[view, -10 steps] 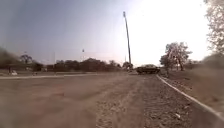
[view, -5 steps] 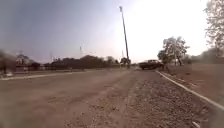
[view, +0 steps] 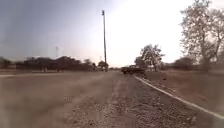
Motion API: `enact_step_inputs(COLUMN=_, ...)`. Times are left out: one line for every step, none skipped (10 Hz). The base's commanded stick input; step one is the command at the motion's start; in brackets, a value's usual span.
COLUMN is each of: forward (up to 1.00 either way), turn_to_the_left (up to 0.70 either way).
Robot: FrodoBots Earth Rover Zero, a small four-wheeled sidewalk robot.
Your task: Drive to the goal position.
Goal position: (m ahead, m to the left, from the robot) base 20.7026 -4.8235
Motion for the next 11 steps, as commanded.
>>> enact_step_inputs(forward=0.7, turn_to_the_left=0.0)
enact_step_inputs(forward=0.7, turn_to_the_left=0.0)
enact_step_inputs(forward=0.7, turn_to_the_left=0.0)
enact_step_inputs(forward=0.7, turn_to_the_left=0.0)
enact_step_inputs(forward=0.7, turn_to_the_left=0.0)
enact_step_inputs(forward=0.7, turn_to_the_left=0.0)
enact_step_inputs(forward=0.7, turn_to_the_left=0.0)
enact_step_inputs(forward=0.7, turn_to_the_left=0.0)
enact_step_inputs(forward=0.7, turn_to_the_left=0.0)
enact_step_inputs(forward=0.7, turn_to_the_left=0.0)
enact_step_inputs(forward=0.7, turn_to_the_left=0.0)
